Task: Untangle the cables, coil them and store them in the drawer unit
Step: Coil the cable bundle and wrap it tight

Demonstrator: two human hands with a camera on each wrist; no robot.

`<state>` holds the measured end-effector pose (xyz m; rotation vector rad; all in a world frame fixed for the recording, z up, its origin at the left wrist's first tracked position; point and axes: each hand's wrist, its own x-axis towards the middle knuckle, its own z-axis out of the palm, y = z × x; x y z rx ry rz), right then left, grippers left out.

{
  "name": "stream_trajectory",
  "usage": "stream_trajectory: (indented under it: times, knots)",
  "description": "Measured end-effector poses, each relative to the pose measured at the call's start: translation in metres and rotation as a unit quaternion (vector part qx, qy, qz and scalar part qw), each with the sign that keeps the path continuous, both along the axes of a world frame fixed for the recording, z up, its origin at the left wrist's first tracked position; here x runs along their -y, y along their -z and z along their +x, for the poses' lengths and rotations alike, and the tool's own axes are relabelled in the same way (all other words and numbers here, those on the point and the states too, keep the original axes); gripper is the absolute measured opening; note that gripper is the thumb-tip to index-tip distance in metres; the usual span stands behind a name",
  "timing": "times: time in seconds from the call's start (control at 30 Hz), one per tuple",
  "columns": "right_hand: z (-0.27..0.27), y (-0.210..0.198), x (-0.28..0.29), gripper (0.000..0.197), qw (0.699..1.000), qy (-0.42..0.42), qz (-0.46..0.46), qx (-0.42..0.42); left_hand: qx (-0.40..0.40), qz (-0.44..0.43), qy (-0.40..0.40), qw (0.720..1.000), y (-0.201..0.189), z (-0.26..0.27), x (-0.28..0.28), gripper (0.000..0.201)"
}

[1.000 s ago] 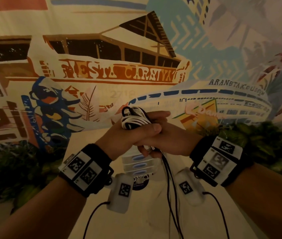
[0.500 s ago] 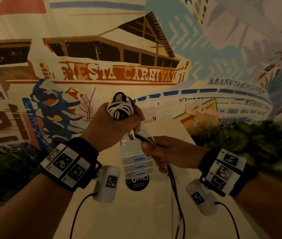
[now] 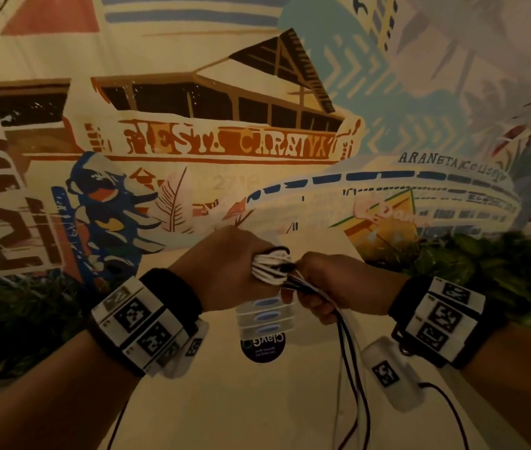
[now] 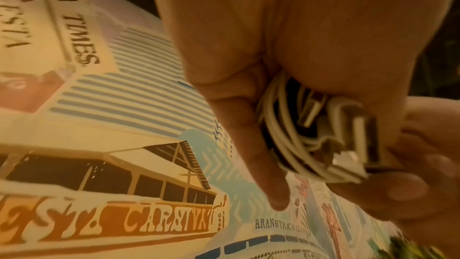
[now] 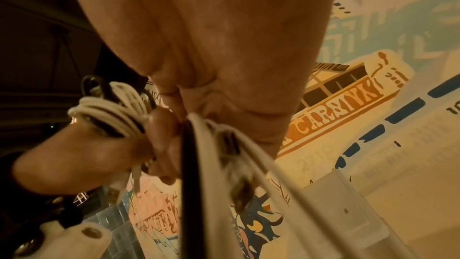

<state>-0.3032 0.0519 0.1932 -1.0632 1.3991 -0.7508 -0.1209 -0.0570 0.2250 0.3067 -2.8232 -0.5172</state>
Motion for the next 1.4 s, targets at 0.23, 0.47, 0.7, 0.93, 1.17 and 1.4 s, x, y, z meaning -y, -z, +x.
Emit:
stream_trajectory:
  times: [0.23, 0.47, 0.7, 0.93, 1.17, 1.4]
  knots:
    - [-0.008, -0.003, 0.006, 0.039, 0.999, -0.002, 0.033, -0.011, 0.0, -0.052, -0.007, 0.999, 0.006, -0.003, -0.001, 0.033]
    - [-0.005, -0.003, 0.008, 0.049, 0.998, -0.006, 0.01, -0.059, 0.128, -0.085, -0.021, 0.988, 0.004, -0.005, -0.004, 0.023]
    - [-0.001, -0.025, 0.01, 0.057, 0.989, -0.093, 0.037, -0.104, 0.207, -0.218, -0.054, 0.952, 0.009, -0.016, -0.014, 0.033]
    - [0.013, -0.034, 0.02, 0.017, 0.933, -0.16, -0.005, -0.323, 0.247, -0.288, -0.073, 0.922, 0.002, -0.032, -0.027, 0.032]
    - [0.031, -0.026, 0.016, 0.03, 0.909, -0.12, -0.08, -0.391, 0.213, -0.263, -0.106, 0.935, -0.006, -0.026, -0.023, 0.025]
    - [0.004, -0.02, 0.003, 0.036, 0.967, -0.059, -0.11, -0.223, 0.037, 0.046, -0.092, 0.994, 0.006, 0.011, 0.013, 0.108]
